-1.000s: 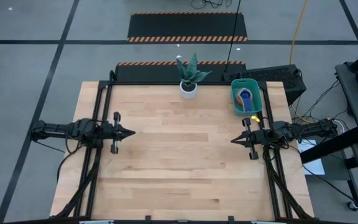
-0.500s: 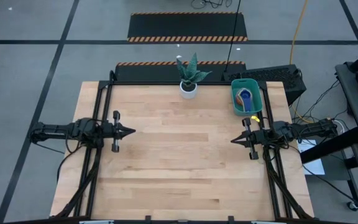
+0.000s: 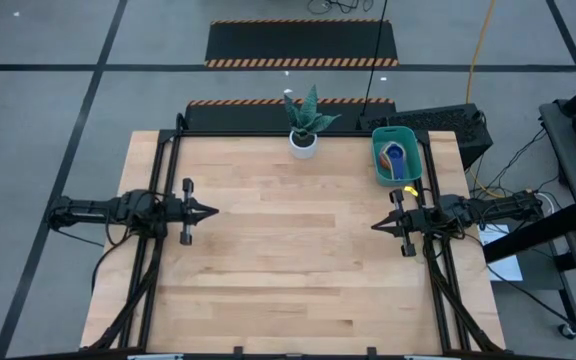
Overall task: Nest measuring cups in basket
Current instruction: Return to Home Position
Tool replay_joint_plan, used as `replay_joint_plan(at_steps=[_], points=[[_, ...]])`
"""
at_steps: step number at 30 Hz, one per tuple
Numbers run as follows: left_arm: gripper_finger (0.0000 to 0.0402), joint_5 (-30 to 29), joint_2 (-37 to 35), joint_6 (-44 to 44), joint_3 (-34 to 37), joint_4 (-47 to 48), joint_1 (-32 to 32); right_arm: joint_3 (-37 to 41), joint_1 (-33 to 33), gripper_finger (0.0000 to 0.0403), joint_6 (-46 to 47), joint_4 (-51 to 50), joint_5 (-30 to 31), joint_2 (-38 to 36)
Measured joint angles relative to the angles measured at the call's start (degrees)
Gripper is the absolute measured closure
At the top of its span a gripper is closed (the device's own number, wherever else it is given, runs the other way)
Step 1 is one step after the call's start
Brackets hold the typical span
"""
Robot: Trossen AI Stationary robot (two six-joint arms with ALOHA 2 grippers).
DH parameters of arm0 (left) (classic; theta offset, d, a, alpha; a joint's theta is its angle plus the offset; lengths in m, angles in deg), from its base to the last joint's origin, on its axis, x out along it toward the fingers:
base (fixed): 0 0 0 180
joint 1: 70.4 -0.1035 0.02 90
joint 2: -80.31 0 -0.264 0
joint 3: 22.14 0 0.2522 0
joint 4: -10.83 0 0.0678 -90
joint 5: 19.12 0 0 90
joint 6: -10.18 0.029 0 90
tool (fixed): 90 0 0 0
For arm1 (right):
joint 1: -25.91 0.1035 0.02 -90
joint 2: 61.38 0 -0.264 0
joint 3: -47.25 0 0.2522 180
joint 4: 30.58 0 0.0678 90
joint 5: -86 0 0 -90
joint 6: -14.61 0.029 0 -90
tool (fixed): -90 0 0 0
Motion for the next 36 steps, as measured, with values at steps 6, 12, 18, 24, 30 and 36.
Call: replay_joint_plan(at_steps=[6,12,18,24,30,36], points=[[0.0381,-0.01,-0.02,-1.41,0.04,-0.22,0.0,0.0,0.0,0.0403,0.0,0.0,0.0,-0.02],[0.0381,-0.02,-0.02,-1.3,0.04,-0.25,0.0,0.0,0.0,0.0403,0.0,0.0,0.0,-0.02],[0.038,-0.02,0.0,-1.31,0.04,-0.28,0.0,0.0,0.0,0.0403,0.0,0.0,0.0,-0.02],[0.038,-0.02,0.0,-1.31,0.04,-0.3,0.0,0.0,0.0,0.0403,-0.01,0.0,0.0,-0.02],[0.038,-0.02,0.0,-1.31,0.04,-0.3,0.0,0.0,0.0,0.0403,-0.02,0.0,0.0,-0.02],[0.038,-0.04,0.0,-1.31,0.04,-0.33,0.0,0.0,0.0,0.0403,0.0,0.0,0.0,-0.02]])
